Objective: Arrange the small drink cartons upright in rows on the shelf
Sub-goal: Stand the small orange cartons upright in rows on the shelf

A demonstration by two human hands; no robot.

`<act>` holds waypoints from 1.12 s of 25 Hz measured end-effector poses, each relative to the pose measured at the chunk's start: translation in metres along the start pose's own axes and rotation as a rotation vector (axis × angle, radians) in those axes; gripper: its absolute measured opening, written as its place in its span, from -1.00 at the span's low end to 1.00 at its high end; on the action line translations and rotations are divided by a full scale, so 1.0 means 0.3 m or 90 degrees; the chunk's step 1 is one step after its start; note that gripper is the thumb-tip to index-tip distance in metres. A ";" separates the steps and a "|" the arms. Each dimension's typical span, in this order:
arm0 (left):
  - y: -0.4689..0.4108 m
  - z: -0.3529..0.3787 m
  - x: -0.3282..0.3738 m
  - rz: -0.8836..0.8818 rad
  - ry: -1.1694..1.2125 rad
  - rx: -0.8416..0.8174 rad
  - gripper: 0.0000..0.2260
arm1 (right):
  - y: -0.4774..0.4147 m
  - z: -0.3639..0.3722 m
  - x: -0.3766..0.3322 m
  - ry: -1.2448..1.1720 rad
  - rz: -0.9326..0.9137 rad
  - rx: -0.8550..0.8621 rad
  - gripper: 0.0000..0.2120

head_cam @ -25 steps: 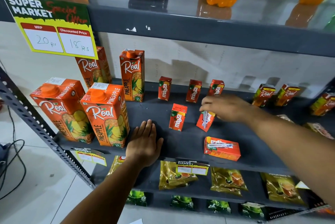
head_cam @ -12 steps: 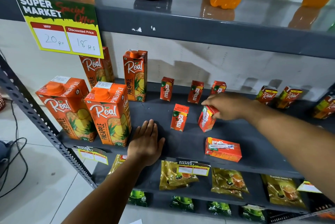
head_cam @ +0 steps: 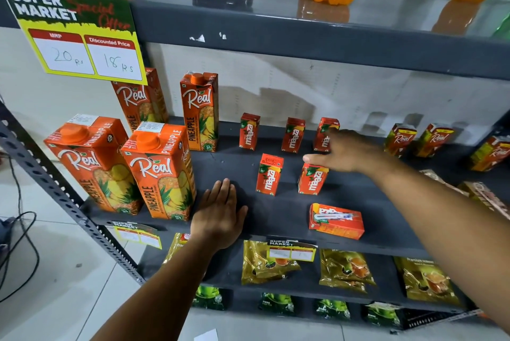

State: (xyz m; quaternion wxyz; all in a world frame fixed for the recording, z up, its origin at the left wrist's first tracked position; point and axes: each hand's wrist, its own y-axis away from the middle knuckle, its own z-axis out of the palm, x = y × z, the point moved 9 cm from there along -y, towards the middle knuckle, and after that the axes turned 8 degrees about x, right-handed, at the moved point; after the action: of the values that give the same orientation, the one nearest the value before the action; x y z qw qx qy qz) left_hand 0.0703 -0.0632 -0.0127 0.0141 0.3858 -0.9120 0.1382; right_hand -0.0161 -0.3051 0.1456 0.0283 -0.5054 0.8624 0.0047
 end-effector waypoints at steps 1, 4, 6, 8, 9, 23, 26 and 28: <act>0.000 0.000 0.000 0.000 -0.001 0.002 -0.38 | 0.033 -0.006 0.032 -0.039 0.003 0.007 -0.28; -0.004 0.008 0.001 -0.001 -0.003 0.001 -0.37 | 0.176 0.116 0.126 -0.065 0.024 -0.101 -0.55; -0.007 0.017 0.000 -0.007 -0.012 -0.007 -0.37 | 0.266 0.244 0.132 -0.049 0.009 -0.179 -0.38; -0.009 0.022 -0.004 -0.012 -0.024 -0.018 -0.36 | 0.286 0.316 0.106 -0.062 -0.006 -0.157 -0.23; -0.009 0.023 -0.008 -0.014 -0.027 -0.022 -0.36 | 0.281 0.327 0.088 -0.061 -0.021 -0.126 -0.27; -0.004 0.009 -0.002 -0.019 -0.029 -0.040 -0.38 | 0.294 0.297 0.337 -0.573 0.443 0.455 -0.42; -0.003 0.007 -0.001 -0.019 -0.024 -0.040 -0.38 | 0.287 0.256 0.341 -0.528 0.417 0.428 -0.13; -0.004 0.011 -0.003 -0.019 -0.022 -0.043 -0.38 | 0.252 0.194 0.350 -0.410 0.377 0.377 -0.10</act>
State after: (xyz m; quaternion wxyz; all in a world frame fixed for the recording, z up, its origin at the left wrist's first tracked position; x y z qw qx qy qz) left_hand 0.0720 -0.0643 -0.0156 0.0137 0.4013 -0.9103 0.1007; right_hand -0.1306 -0.3576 0.0804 0.4312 -0.1837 0.8801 -0.0762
